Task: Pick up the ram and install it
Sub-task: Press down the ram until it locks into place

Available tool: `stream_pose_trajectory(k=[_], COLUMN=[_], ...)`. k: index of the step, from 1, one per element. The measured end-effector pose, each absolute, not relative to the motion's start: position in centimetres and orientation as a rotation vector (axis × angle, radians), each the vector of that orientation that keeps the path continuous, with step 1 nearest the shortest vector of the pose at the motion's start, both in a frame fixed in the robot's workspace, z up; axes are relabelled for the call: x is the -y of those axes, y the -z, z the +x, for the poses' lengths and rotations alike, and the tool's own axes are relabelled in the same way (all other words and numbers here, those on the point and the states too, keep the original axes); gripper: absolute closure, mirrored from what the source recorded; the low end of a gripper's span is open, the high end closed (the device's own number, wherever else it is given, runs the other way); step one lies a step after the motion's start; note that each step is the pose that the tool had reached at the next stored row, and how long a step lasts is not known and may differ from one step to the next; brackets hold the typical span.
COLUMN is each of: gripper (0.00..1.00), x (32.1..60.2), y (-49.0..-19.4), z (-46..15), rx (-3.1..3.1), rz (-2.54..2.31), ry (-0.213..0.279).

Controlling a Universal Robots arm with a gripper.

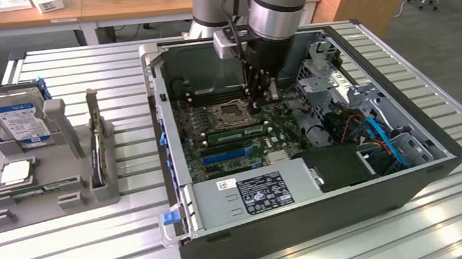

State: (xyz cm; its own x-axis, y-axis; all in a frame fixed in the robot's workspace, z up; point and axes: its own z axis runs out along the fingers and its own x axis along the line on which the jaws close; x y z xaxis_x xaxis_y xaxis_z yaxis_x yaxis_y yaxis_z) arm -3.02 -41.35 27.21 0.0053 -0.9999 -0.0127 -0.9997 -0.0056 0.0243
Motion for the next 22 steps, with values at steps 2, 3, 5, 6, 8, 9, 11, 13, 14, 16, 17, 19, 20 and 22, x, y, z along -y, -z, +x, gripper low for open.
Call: stream_pose_trajectory(k=[2,3,5,6,8,9,11,13,14,16,17,19,20,22], gripper=[0.90,0.90,0.90,0.90,0.90,0.90,0.90,0.90,0.90,0.90,0.90,0.90,0.90,0.90], x=[41.4,41.4,41.4,41.4,41.4,41.4,41.4,41.4,41.4,41.4,41.4,41.4,41.4,41.4], y=[-27.2,-27.2,-27.2,-27.2,-27.2,-27.2,-27.2,-27.2,-27.2,-27.2,-27.2,-27.2,-27.2,-27.2], z=[-2.7,-2.5,-2.1,-1.9,-1.4,-1.2,-0.6,-0.1,0.2,0.5,0.6,0.6,0.6,0.6], rx=[2.210,2.210,2.210,2.209,2.209,2.210,2.210,2.210,2.210,2.210,2.209,2.210,2.210,2.210], rz=[2.221,2.221,2.221,2.221,2.221,2.221,2.221,2.221,2.221,2.221,2.221,2.221,2.221,2.221], ry=[0.041,0.041,0.041,0.041,0.041,0.041,0.041,0.041,0.041,0.041,0.041,0.041,0.041,0.041])
